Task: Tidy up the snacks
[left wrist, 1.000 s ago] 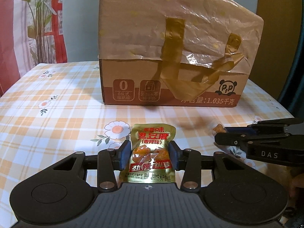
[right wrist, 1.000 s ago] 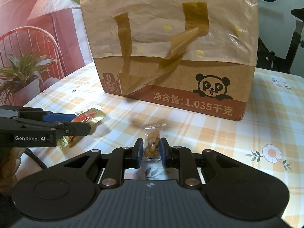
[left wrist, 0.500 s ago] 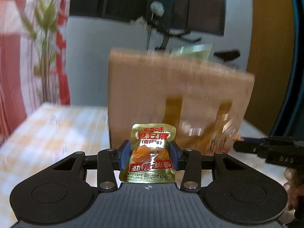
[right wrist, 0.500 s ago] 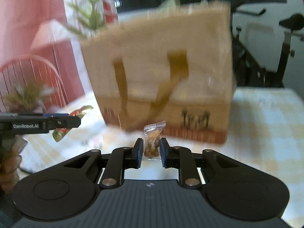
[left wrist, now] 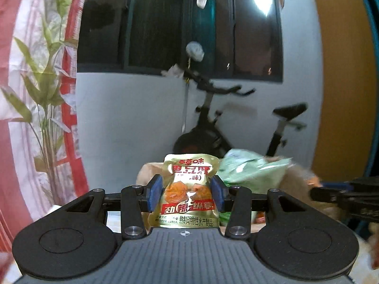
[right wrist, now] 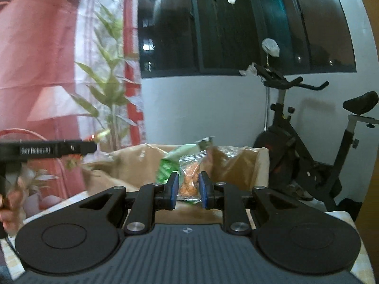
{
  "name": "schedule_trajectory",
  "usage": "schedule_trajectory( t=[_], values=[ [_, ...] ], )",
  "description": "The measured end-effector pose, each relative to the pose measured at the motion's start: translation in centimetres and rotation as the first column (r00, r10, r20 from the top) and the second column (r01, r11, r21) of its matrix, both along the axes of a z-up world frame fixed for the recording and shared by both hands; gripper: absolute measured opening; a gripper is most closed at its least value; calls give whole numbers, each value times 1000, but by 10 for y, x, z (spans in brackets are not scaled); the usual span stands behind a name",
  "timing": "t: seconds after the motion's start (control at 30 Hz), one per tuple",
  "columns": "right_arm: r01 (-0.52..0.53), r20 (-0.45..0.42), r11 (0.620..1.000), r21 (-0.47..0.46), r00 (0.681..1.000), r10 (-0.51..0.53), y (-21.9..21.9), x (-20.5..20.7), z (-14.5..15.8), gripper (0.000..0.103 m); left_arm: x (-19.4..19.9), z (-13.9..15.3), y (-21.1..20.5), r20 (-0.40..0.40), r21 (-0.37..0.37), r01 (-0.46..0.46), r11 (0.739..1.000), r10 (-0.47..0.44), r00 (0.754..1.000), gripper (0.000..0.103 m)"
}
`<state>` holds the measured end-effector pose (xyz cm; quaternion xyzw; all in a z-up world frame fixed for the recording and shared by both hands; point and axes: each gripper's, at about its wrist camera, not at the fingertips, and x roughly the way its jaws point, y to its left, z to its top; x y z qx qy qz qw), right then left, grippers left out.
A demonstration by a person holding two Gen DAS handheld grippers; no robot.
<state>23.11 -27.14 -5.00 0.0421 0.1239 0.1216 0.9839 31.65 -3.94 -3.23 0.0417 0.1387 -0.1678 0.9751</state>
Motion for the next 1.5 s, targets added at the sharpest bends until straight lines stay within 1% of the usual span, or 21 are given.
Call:
schedule_trajectory(
  t=[0.1, 0.17, 0.23, 0.3, 0.33, 0.37, 0.4, 0.43, 0.47, 0.5, 0.53, 0.57, 0.67, 0.73, 0.8, 0.87, 1.0, 1.17, 1.33, 1.5],
  values=[
    [20, -54, 1000, -16, 998, -20, 0, 19, -3, 21, 21, -5, -1, -44, 29, -16, 999, 17, 999, 47],
    [27, -88, 999, -42, 996, -31, 0, 26, -7, 21, 28, -9, -1, -57, 53, -14, 999, 17, 998, 49],
    [31, -126, 997, -70, 991, -40, 1, 35, -10, 21, 31, -12, 0, -75, 72, -9, 997, 14, 997, 53],
    [42, -165, 996, -81, 985, -55, 1, 42, -14, 22, 36, -18, 3, -104, 90, -12, 996, 21, 994, 54],
    [51, -166, 995, -83, 984, -64, 2, 42, -15, 22, 37, -20, 4, -113, 94, -9, 996, 20, 993, 59],
    [57, -166, 994, -91, 984, -71, 2, 42, -16, 25, 37, -21, 8, -114, 94, 0, 996, 11, 993, 61],
    [65, -171, 993, -100, 982, -82, 2, 43, -16, 28, 37, -21, 11, -117, 92, 10, 996, 1, 993, 67],
    [74, -175, 992, -103, 980, -92, 2, 43, -15, 36, 36, -21, 11, -121, 92, 16, 996, -5, 993, 74],
    [78, -179, 992, -101, 979, -95, 2, 43, -15, 44, 35, -20, 11, -121, 94, 19, 995, -7, 993, 77],
    [77, -178, 993, -94, 980, -93, 1, 43, -14, 47, 32, -18, 11, -118, 97, 18, 995, -7, 993, 84],
    [76, -177, 993, -91, 980, -91, 0, 42, -13, 55, 30, -17, 10, -115, 101, 15, 995, -3, 993, 90],
    [75, -176, 993, -93, 980, -90, 0, 41, -11, 63, 28, -15, 9, -110, 107, 9, 994, 2, 994, 91],
    [80, -165, 991, -111, 981, -98, 4, 36, -9, 74, 24, -13, 6, -109, 125, -1, 992, 15, 994, 92],
    [83, -163, 991, -102, 982, -99, 5, 33, -6, 79, 23, -13, 6, -133, 135, -8, 991, 26, 991, 94],
    [89, -167, 992, -87, 981, -102, 3, 27, -2, 81, 19, -11, 8, -151, 135, -19, 991, 39, 988, 94],
    [91, -161, 993, -78, 982, -103, 3, 20, 2, 85, 13, -9, 11, -151, 126, -24, 992, 43, 988, 94],
    [104, -142, 992, -67, 983, -113, 3, 4, 12, 87, 0, 0, 14, -151, 103, -43, 994, 58, 987, 94],
    [129, -130, 991, -30, 983, -132, 2, -15, 25, 91, -25, 17, 11, -110, 116, -79, 990, 92, 990, 94],
    [165, -114, 985, -49, 979, -170, 8, -37, 40, 96, -55, 35, 11, -92, 99, -89, 991, 98, 991, 95],
    [151, -86, 987, -51, 984, -155, 17, -66, 56, 98, -91, 54, 15, -70, 90, -136, 987, 143, 987, 96]
  ],
)
